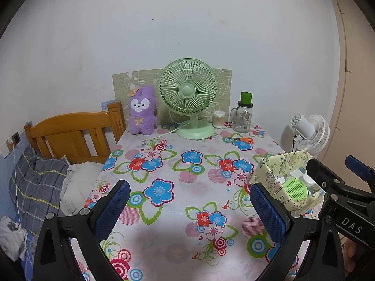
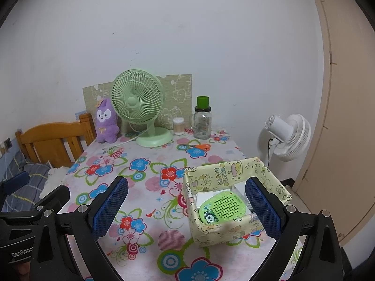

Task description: Organize rigid objects

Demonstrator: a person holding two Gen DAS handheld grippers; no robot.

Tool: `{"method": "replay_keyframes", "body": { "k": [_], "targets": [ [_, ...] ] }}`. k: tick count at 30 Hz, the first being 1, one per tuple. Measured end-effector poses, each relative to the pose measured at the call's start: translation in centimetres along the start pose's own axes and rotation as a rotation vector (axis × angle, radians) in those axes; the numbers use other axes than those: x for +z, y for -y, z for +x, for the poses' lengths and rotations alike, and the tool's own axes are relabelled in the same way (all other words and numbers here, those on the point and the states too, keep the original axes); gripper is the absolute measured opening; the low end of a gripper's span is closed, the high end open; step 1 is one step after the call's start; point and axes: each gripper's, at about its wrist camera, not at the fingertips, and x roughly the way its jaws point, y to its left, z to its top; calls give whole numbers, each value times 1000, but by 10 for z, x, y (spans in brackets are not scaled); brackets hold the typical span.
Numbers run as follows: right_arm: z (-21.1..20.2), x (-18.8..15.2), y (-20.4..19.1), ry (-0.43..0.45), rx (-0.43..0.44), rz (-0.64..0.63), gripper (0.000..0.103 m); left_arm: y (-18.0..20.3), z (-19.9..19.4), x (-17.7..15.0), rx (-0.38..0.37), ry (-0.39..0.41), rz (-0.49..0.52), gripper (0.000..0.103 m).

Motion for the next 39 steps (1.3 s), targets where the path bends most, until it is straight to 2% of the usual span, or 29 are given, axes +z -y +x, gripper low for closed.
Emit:
{"method": "replay_keyframes", "body": {
  "k": [39],
  "targets": [
    [-2, 1, -2, 0, -3, 1, 101, -1, -5, -3, 1, 3, 3, 103]
  ]
}}
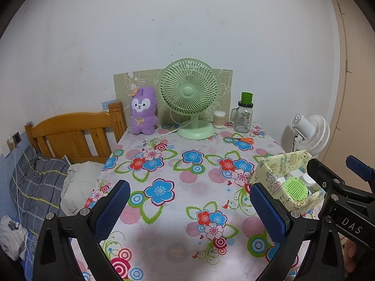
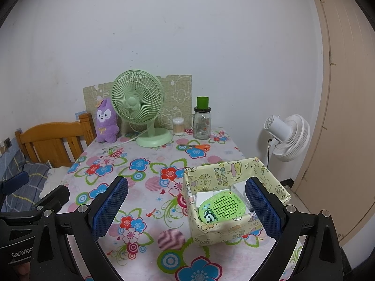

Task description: Organize rigid objects

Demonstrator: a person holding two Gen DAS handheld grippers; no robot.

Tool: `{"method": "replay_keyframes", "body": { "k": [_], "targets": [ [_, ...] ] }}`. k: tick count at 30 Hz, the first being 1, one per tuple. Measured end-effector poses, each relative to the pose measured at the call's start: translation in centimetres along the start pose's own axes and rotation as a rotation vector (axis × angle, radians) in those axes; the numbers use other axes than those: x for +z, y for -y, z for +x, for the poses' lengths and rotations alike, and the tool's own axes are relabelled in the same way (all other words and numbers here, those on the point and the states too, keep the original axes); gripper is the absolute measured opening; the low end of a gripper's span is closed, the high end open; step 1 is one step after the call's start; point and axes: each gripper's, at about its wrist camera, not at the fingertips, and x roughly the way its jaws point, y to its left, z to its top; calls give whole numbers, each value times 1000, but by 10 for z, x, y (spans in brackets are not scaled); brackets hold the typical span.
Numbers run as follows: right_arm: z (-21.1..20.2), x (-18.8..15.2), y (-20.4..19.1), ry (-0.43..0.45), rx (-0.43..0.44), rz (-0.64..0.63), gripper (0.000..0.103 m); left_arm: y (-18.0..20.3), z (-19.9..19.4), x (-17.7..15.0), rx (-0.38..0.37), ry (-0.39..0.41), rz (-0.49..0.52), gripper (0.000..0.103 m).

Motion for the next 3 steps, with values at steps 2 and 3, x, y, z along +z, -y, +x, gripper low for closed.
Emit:
{"method": "replay_keyframes", "body": {
  "k": [2, 3],
  "targets": [
    [0, 0, 0, 1, 0, 1, 101, 0, 1, 0, 0, 0, -2, 103],
    [0, 0, 0, 1, 0, 1, 101, 0, 1, 0, 0, 0, -1, 103]
  ]
}}
